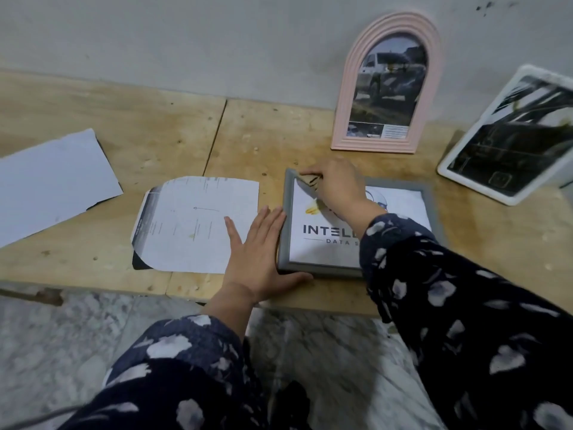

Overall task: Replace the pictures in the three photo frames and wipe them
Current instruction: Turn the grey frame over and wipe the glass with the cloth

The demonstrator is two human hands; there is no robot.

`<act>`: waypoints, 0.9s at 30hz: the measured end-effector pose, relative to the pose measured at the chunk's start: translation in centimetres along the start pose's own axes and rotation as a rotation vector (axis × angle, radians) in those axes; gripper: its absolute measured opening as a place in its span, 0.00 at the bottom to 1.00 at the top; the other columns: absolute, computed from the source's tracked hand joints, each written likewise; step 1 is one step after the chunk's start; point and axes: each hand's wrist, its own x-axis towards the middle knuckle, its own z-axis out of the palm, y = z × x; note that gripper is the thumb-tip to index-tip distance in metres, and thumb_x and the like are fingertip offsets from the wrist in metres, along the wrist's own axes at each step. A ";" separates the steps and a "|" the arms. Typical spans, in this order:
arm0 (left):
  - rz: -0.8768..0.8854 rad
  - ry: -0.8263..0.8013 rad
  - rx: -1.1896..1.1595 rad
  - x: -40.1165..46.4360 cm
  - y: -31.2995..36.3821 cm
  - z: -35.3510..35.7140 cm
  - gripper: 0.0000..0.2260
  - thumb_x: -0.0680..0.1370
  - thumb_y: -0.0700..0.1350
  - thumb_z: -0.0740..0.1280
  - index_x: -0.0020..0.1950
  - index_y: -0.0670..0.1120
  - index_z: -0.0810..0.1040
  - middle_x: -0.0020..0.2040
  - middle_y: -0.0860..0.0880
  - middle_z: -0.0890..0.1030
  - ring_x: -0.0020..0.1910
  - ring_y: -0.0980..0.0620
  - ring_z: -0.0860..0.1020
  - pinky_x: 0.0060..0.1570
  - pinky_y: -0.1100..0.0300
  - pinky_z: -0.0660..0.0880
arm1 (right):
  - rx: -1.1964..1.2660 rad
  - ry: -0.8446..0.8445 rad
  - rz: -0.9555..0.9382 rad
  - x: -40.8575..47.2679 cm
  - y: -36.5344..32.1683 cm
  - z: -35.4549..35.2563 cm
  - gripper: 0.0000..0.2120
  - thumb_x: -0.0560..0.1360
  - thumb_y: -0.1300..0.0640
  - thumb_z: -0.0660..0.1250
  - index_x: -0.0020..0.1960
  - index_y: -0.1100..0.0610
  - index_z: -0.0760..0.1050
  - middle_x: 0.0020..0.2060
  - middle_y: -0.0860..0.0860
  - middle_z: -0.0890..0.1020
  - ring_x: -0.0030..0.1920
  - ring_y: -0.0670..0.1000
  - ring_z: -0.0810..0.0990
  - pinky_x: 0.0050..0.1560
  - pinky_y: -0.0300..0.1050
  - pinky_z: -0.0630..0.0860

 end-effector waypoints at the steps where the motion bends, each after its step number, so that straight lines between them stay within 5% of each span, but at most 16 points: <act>1: 0.003 0.002 -0.002 0.0 0.0 0.0 0.55 0.61 0.81 0.48 0.79 0.49 0.45 0.79 0.54 0.46 0.77 0.55 0.39 0.67 0.31 0.33 | -0.061 -0.036 -0.002 0.2 0.4 0.7 0.20 0.75 0.63 0.59 0.57 0.45 0.81 0.51 0.52 0.82 0.53 0.58 0.76 0.54 0.52 0.72; 5: -0.006 0.029 -0.044 0.0 0.1 0.0 0.53 0.62 0.81 0.52 0.79 0.50 0.50 0.79 0.55 0.53 0.78 0.56 0.42 0.68 0.33 0.32 | -0.167 -0.083 -0.042 -1.8 1.1 3.4 0.23 0.67 0.70 0.60 0.55 0.53 0.81 0.51 0.52 0.82 0.54 0.55 0.73 0.51 0.49 0.75; 9: -0.004 0.042 -0.045 -0.2 0.2 0.0 0.52 0.63 0.80 0.52 0.78 0.50 0.52 0.78 0.55 0.54 0.78 0.56 0.44 0.68 0.34 0.31 | -0.042 -0.102 -0.035 -4.8 1.3 4.2 0.22 0.72 0.64 0.59 0.60 0.48 0.80 0.51 0.53 0.82 0.54 0.57 0.74 0.51 0.46 0.72; 13: -0.004 0.048 -0.055 -0.3 0.4 -0.1 0.52 0.64 0.81 0.49 0.78 0.49 0.53 0.78 0.55 0.56 0.78 0.55 0.45 0.69 0.34 0.32 | 0.015 0.232 -0.207 -8.5 1.9 5.3 0.10 0.68 0.60 0.66 0.44 0.52 0.85 0.35 0.49 0.84 0.34 0.57 0.79 0.38 0.43 0.72; 17: -0.007 0.047 -0.035 -0.4 0.6 -0.3 0.51 0.64 0.81 0.49 0.78 0.49 0.53 0.78 0.55 0.55 0.78 0.56 0.45 0.69 0.34 0.32 | -0.003 0.194 -0.314 -11.0 2.2 4.8 0.15 0.60 0.68 0.70 0.41 0.52 0.85 0.34 0.50 0.85 0.31 0.56 0.79 0.34 0.41 0.76; 22: 0.067 0.065 -0.025 -0.5 0.6 -0.4 0.49 0.67 0.79 0.50 0.78 0.48 0.53 0.79 0.53 0.53 0.78 0.55 0.47 0.72 0.39 0.33 | 0.267 -0.389 0.021 -8.9 2.0 -0.2 0.16 0.75 0.66 0.61 0.52 0.51 0.83 0.52 0.49 0.84 0.53 0.52 0.79 0.52 0.45 0.74; 25: 0.103 0.085 -0.063 -0.3 0.5 -0.1 0.48 0.67 0.77 0.54 0.78 0.47 0.56 0.78 0.52 0.56 0.78 0.55 0.49 0.73 0.43 0.33 | 0.457 -0.203 0.181 -5.4 2.4 -2.0 0.19 0.74 0.69 0.61 0.50 0.49 0.83 0.48 0.43 0.82 0.50 0.52 0.81 0.51 0.50 0.79; 27: 0.114 0.103 -0.089 -0.3 0.4 -0.1 0.48 0.67 0.77 0.56 0.77 0.47 0.58 0.78 0.53 0.58 0.77 0.55 0.51 0.73 0.44 0.34 | 0.324 -0.061 0.181 -3.3 2.3 -2.1 0.22 0.73 0.70 0.61 0.54 0.48 0.83 0.49 0.43 0.80 0.47 0.50 0.79 0.47 0.49 0.78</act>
